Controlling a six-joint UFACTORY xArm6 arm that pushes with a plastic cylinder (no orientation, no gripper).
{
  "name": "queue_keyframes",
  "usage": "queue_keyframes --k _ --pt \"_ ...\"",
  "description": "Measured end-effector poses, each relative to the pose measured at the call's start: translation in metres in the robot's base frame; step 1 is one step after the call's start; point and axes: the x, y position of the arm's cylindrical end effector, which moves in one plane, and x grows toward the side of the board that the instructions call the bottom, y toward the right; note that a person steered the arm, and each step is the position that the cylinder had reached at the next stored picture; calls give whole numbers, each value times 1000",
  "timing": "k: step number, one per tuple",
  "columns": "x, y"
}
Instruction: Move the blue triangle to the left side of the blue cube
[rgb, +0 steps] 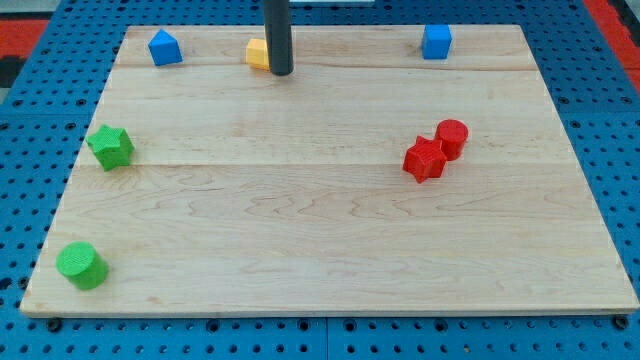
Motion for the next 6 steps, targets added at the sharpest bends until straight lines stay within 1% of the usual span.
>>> queue_keyframes --k 1,2,3,4,5,6 --pt "17 -70" --pt "-7 -192" --pt "-45 -250" --pt "-57 -202" --pt "-64 -139" --pt "-107 -154"
